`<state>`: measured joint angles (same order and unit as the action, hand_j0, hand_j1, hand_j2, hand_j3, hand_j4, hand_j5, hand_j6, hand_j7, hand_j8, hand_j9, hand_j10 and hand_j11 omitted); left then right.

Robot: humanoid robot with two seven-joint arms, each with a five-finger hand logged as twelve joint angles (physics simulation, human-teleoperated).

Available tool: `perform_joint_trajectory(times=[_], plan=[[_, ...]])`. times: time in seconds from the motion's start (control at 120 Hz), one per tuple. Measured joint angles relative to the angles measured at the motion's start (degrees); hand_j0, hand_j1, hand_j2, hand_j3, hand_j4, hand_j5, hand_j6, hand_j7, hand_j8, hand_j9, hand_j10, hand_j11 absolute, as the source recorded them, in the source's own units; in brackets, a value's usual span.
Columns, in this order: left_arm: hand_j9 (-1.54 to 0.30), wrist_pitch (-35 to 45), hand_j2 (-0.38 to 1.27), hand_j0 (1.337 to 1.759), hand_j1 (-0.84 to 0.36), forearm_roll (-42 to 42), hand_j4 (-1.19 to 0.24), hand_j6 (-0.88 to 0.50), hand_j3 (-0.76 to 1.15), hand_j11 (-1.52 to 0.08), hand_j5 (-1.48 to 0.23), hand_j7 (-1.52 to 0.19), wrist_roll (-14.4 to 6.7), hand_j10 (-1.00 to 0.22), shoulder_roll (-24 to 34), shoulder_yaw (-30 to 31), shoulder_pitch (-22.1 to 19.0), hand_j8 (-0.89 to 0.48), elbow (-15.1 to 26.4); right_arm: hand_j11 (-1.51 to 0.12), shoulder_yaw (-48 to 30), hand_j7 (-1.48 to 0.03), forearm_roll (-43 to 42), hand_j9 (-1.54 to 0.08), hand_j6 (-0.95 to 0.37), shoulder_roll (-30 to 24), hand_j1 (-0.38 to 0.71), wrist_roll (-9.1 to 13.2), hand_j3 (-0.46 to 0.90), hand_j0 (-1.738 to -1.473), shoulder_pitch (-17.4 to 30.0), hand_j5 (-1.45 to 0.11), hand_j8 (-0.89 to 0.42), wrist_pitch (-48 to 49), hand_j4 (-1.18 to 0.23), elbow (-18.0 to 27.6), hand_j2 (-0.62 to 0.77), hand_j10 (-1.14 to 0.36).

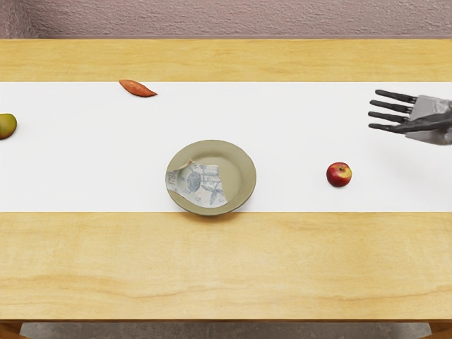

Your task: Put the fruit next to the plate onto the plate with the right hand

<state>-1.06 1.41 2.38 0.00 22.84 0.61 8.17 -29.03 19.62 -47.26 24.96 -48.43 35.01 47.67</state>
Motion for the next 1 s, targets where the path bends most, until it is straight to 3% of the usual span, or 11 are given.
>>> perform_joint_trajectory(times=[0.183, 0.292, 0.383, 0.6, 0.683, 0.867, 1.0], plan=[[-0.3, 0.0, 0.05, 1.658, 0.07, 0.0, -0.23, -0.23, 0.0, -0.3, -0.3, -0.3, 0.0, -0.23, 0.0, 0.0, 0.0, -0.23, 0.0, -0.04, -0.35, -0.04, -0.12, -0.04, -0.03, 0.29, -0.31, 0.23, 0.0, -1.658, -0.18, -0.04, -0.03, 0.02, -0.03, 0.64, -0.01, -0.03], [-0.3, 0.0, 0.05, 1.658, 0.07, 0.0, -0.23, -0.23, 0.0, -0.3, -0.3, -0.3, 0.0, -0.23, 0.0, 0.0, 0.0, -0.23, 0.0, -0.04, -0.54, -0.04, -0.14, -0.04, -0.03, -0.37, -0.31, -3.84, 0.0, -1.658, 0.47, -0.04, -0.03, 0.02, -0.03, 0.03, -0.01, -0.03], [-0.3, 0.0, 0.05, 1.658, 0.07, 0.0, -0.23, -0.23, 0.0, -0.3, -0.3, -0.3, 0.0, -0.23, 0.0, 0.0, 0.0, -0.23, 0.0, -0.04, -0.76, -0.05, -1.13, -0.04, -0.03, -0.89, -0.31, -5.62, 0.0, -1.658, 0.88, -0.04, -0.03, 0.02, -0.03, -0.08, -0.01, -0.03], [-0.3, 0.0, 0.05, 1.658, 0.07, 0.0, -0.23, -0.23, 0.0, -0.3, -0.3, -0.3, 0.0, -0.23, 0.0, -0.01, 0.0, -0.23, 0.0, -0.07, -9.41, -0.07, -19.8, -0.07, -0.05, -1.02, -0.28, -6.63, 0.0, -1.658, 1.1, -0.07, -0.05, 0.02, -0.05, 0.87, -0.01, -0.05], [-0.3, 0.0, 0.05, 1.658, 0.07, 0.0, -0.23, -0.23, 0.0, -0.3, -0.3, -0.3, 0.0, -0.23, 0.0, -0.01, 0.0, -0.23, 0.0, -0.09, -11.75, -0.09, -30.1, -0.09, -0.06, -1.71, -0.27, -6.61, 0.0, -1.658, 1.11, -0.09, -0.06, 0.02, -0.06, 6.05, -0.01, -0.06], [-0.3, 0.0, 0.05, 1.658, 0.07, 0.0, -0.23, -0.23, 0.0, -0.3, -0.3, -0.3, 0.0, -0.23, 0.0, 0.0, 0.0, -0.23, 0.0, -0.09, -12.74, -0.09, -50.27, -0.09, -0.07, -5.73, -0.26, -6.61, 0.0, -1.658, 1.42, -0.09, -0.07, -0.09, -0.07, 24.76, -0.01, -0.07], [-0.3, 0.0, 0.05, 1.658, 0.07, 0.0, -0.23, -0.23, 0.0, -0.3, -0.3, -0.3, 0.0, -0.23, 0.0, -0.01, 0.0, -0.23, 0.0, -0.09, -12.4, -0.09, -61.95, -0.09, -0.07, -6.57, -0.27, -6.47, 0.0, -1.658, 3.84, -0.09, -0.07, -9.97, -0.07, 34.59, -0.01, -0.07]])
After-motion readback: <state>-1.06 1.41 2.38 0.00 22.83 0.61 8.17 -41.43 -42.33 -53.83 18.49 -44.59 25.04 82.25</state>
